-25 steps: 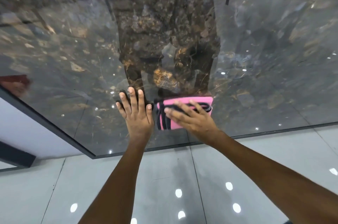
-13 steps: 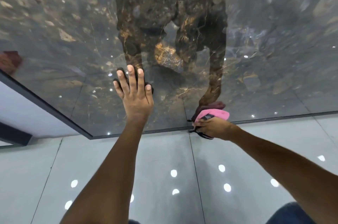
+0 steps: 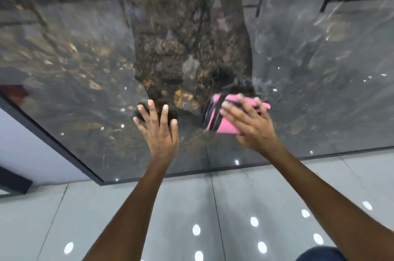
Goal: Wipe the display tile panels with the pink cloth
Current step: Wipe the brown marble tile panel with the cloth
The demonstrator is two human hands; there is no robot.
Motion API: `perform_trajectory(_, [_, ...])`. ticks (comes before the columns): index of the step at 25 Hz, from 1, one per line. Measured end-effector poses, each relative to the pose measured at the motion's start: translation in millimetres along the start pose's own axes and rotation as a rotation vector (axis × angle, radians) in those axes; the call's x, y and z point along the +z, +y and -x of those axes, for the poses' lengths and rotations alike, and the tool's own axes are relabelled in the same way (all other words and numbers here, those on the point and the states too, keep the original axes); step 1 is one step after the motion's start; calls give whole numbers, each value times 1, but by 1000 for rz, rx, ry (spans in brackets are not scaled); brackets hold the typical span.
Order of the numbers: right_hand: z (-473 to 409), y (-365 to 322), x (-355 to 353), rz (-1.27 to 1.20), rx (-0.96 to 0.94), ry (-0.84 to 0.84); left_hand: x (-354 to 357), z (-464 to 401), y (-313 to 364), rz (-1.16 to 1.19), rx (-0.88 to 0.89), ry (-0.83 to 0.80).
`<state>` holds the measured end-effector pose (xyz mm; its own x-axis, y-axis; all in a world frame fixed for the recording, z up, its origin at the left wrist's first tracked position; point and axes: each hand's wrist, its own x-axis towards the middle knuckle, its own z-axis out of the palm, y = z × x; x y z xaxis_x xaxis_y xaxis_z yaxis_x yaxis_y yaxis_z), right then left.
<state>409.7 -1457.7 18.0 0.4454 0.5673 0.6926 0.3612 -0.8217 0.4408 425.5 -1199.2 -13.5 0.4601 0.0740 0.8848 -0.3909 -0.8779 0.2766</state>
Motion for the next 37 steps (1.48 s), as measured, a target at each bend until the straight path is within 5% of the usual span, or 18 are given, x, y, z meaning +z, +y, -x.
perform_trajectory(2, [-45, 1, -25, -91, 255, 153, -11, -52, 40, 113, -14, 91])
perform_trajectory(6, [-89, 65, -73, 9, -73, 145, -37, -181, 109, 251, 40, 215])
perform_trajectory(10, [-150, 147, -122, -229, 641, 483, -58, -302, 149, 209, 118, 321])
perform_trajectory(11, [-163, 145, -129, -244, 631, 486, -60, -317, 157, 126, 109, 316])
perform_trajectory(14, [-164, 142, -130, -87, 52, 241, -53, -324, 162, -88, 76, 284])
perform_trajectory(15, [-164, 162, -140, -84, 14, 233, -51, -324, 161, -98, 79, 272])
perform_trajectory(21, [-226, 298, -216, -232, 1039, 762, -53, -326, 162, -122, 77, 256])
perform_trajectory(23, [-250, 279, -216, -315, 852, 693, -52, -328, 160, -120, 78, 257])
perform_trajectory(26, [-225, 219, -191, -120, -68, 197, -54, -331, 161, -118, 80, 257])
perform_trajectory(28, [-206, 235, -197, -10, -377, -47, -56, -329, 162, -111, 76, 267])
perform_trajectory(29, [-208, 258, -204, -2, -333, 8, -55, -328, 162, -112, 81, 273])
perform_trajectory(33, [-257, 315, -250, -190, 539, 566, -54, -329, 163, -134, 87, 286])
perform_trajectory(35, [-272, 278, -237, -232, 452, 556, -53, -331, 163, -114, 94, 290])
perform_trajectory(37, [-238, 219, -192, -190, 26, 266, -54, -334, 164, -102, 93, 288])
